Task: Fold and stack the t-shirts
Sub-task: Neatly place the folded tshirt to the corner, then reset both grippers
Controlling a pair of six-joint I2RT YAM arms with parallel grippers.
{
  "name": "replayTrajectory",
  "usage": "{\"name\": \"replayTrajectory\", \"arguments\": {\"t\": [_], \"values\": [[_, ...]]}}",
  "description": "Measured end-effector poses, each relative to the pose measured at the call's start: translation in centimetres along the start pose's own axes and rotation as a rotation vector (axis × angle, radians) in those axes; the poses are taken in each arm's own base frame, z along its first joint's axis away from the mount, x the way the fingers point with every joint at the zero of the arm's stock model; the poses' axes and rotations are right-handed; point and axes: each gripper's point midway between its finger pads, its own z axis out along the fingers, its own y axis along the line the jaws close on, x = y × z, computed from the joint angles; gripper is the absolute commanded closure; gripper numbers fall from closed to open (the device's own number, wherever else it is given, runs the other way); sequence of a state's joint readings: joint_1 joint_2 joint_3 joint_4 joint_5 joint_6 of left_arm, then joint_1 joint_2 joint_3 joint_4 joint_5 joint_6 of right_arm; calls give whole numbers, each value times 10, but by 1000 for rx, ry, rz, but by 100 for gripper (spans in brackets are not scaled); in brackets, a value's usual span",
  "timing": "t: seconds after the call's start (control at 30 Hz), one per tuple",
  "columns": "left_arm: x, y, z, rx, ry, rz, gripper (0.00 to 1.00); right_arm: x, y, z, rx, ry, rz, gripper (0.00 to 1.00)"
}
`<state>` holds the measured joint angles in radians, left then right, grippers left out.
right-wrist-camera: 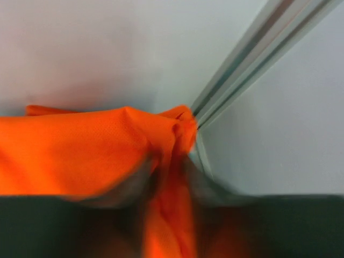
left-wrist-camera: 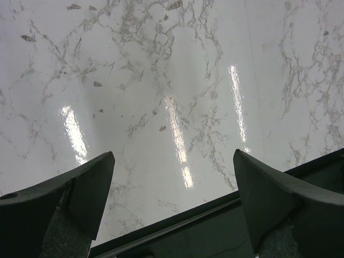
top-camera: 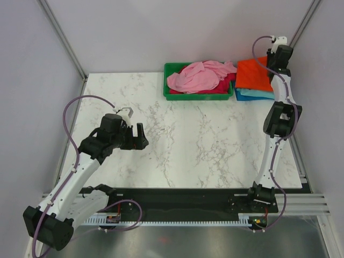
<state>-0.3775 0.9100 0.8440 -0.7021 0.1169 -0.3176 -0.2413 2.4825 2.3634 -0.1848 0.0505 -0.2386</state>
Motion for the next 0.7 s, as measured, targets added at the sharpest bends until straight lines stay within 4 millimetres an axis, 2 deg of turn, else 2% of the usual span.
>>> {"name": "replayTrajectory", "arguments": {"t": [0.03,0.07,0.1,0.27,0.37,0.47,0.57,0.63,0.7], "values": [[0,0,0,-1,2,0,0,5,-4,6,25,-4,-6,18],[0,0,0,-1,1,0,0,13,-8,12,54,-3,0,8],[0,0,0,-1,2,0,0,20,-10,16,71,2,-1,2],[0,0,0,-1,1,0,0,49,-23,31,178,24,29,2],[0,0,0,-1,1,0,0,49,-32,30,230,17,71,2],[0,0,0,-1,0,0,0,31,-47,21,290,-28,151,2],[-1,0,-1,0,-5,1,0,4,-60,-2,309,-69,245,2],[-2,-1,-3,4,-15,2,0,-25,-63,-26,294,-114,330,2],[-3,-1,-5,7,-26,3,0,-63,-62,-62,244,-174,423,2]]}}
